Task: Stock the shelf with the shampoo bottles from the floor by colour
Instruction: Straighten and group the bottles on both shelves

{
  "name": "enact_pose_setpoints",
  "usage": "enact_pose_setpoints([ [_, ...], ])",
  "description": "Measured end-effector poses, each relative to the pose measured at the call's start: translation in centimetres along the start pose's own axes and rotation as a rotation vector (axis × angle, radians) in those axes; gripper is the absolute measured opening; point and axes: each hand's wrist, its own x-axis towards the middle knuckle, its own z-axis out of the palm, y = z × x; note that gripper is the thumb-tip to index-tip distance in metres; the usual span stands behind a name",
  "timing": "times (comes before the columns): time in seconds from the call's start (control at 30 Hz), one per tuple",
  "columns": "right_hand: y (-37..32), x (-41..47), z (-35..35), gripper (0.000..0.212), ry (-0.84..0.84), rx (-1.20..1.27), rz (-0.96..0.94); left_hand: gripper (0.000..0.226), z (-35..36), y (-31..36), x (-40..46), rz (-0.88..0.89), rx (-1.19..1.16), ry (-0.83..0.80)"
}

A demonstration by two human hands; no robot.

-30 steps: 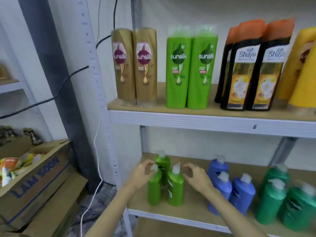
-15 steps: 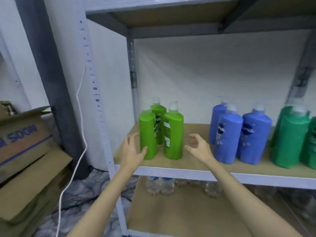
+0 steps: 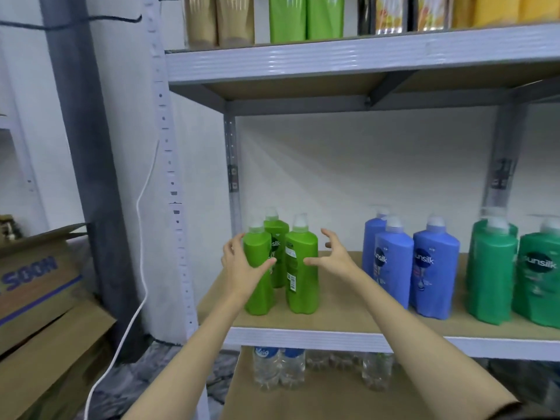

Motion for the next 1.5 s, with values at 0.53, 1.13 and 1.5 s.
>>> enact_pose_setpoints([
  [0.53,0.2,1.8,3.6,0.079,0.235,-0.179,-0.049,0.077,0.4,-3.4,4.4,-0.113,-0.355,-0.21],
  [1.13,2.3,3.9,0.7,0.063,-0.119,0.348,-0.008,0.051,-1.8,-5.1,6.4,-0.07,-0.479,-0.544],
  [1.5,3.6,1.9,4.4,0.082,0.259,-0.129,-0.31,0.059,0.2,-4.8,4.8,-0.038,-0.451,-0.311],
])
